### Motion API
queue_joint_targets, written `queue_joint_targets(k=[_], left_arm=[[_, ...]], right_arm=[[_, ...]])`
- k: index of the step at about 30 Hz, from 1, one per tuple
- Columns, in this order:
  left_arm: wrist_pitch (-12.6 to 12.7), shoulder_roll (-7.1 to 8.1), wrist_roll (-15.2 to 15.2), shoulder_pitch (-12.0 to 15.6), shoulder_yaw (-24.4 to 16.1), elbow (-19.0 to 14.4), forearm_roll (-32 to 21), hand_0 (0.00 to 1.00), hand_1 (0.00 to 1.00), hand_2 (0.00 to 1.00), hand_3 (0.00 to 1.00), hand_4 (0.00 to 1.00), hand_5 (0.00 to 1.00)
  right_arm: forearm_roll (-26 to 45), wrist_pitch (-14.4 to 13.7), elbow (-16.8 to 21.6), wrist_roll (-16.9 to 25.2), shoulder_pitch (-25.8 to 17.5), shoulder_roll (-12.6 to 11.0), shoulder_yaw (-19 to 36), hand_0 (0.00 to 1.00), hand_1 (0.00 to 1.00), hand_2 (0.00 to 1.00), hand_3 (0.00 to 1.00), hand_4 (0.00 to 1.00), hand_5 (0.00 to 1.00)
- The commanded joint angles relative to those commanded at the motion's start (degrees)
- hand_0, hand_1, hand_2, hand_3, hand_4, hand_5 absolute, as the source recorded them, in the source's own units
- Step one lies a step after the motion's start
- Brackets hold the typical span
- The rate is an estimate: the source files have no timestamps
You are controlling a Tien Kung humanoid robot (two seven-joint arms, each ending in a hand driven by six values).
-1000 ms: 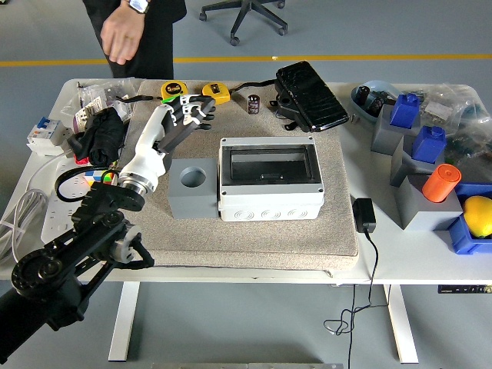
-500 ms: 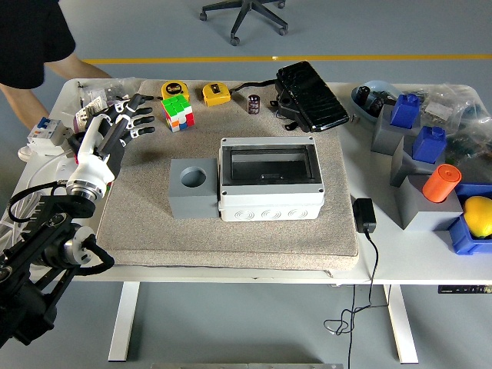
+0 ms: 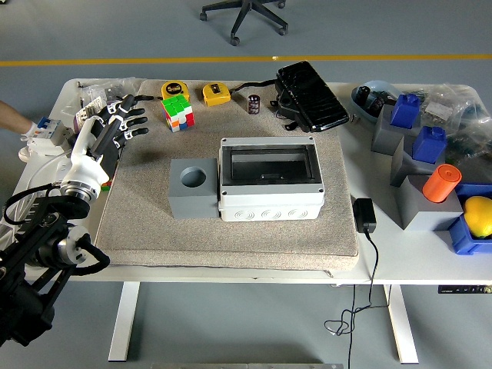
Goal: Fetch the battery,place it into the box,close the lid of the box
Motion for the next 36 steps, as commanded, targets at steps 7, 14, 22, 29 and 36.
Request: queue_joint_targets(k=[7,14,22,29,36], left_arm=[[-0.12,-0.46,0.13,-0.42,0.89,0.02,-0.23,0.491,0.572,0.552,0.571,0.949,0.507],[-0.05,-0.72,0.07,-0.79,0.78,0.03,-0.43,0.49,0.571,0.553,0.571,0.95,0.507],[-0.09,-0.72,0.08,-1.17,0.44,0.04,-0.58,0.493,0.571,0.553,0.571,0.951,0.505],[-0.07,-0.76,-0.05,-1.33,0.15,-0.04,-0.66,0.491,0.569,0.553,0.57,0.952,0.502],[-0.07,-0.81,-0.09,-1.45,0.12,-0.08,-0.72,0.489,0.566,0.554,0.571,0.953,0.502]], right_arm=[[0.03,-0.03,0.01,0.04,0.12,-0.03,0.05,0.607,0.628,0.65,0.573,0.969,0.523],[0.06,-0.01,0.03,0.07,0.2,-0.01,0.05,0.607,0.628,0.65,0.573,0.969,0.524],[0.03,0.02,0.0,0.04,0.24,0.03,0.4,0.608,0.628,0.65,0.573,0.969,0.524],[0.02,0.07,-0.01,0.1,0.29,0.09,0.47,0.608,0.628,0.65,0.573,0.969,0.525],[0.03,0.12,-0.07,0.09,0.31,0.08,0.47,0.608,0.628,0.65,0.573,0.969,0.525]])
